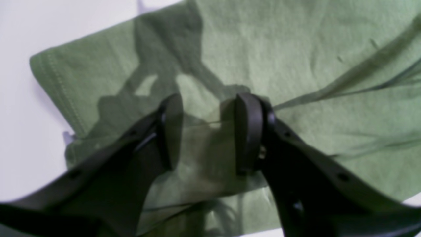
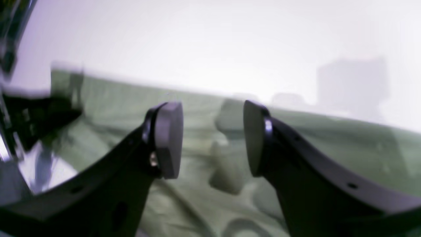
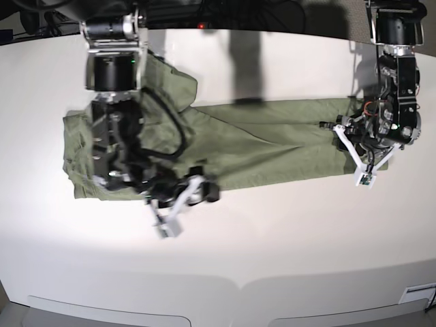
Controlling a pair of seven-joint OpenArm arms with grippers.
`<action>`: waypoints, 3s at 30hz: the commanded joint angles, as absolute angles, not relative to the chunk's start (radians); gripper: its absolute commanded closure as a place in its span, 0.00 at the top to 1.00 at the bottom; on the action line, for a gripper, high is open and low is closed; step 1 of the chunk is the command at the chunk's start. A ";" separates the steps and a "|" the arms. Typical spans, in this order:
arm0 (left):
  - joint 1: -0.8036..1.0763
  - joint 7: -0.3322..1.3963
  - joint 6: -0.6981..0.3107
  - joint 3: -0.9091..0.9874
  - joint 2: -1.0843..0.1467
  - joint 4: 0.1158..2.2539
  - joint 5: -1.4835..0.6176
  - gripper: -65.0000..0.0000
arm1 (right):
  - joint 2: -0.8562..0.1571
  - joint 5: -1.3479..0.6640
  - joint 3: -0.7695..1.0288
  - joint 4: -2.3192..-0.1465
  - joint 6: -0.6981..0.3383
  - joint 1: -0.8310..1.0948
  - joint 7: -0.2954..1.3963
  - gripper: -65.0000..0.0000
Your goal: Fold the T-shirt properly
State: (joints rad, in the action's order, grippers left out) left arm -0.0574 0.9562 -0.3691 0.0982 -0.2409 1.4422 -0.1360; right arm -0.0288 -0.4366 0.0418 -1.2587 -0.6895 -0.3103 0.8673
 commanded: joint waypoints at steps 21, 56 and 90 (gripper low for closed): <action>-0.069 1.056 -0.450 0.102 -0.256 1.476 -0.237 0.39 | -0.014 -0.234 -0.079 -0.972 -0.665 -0.354 0.625 0.46; 0.070 1.026 -0.453 0.102 -0.438 1.612 -0.218 0.32 | -0.017 -0.193 -0.079 -0.972 -0.646 -0.354 0.643 0.46; 0.067 1.125 -0.437 0.102 -0.497 1.612 -0.411 0.24 | -0.017 -0.193 -0.079 -0.972 -0.646 -0.354 0.645 0.46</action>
State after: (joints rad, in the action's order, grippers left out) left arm 0.0799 1.1343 -0.4381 0.0963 -0.4797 1.5951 -0.4072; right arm -0.0120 -0.2146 -0.0792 -0.9684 -0.6617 -0.3386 0.6170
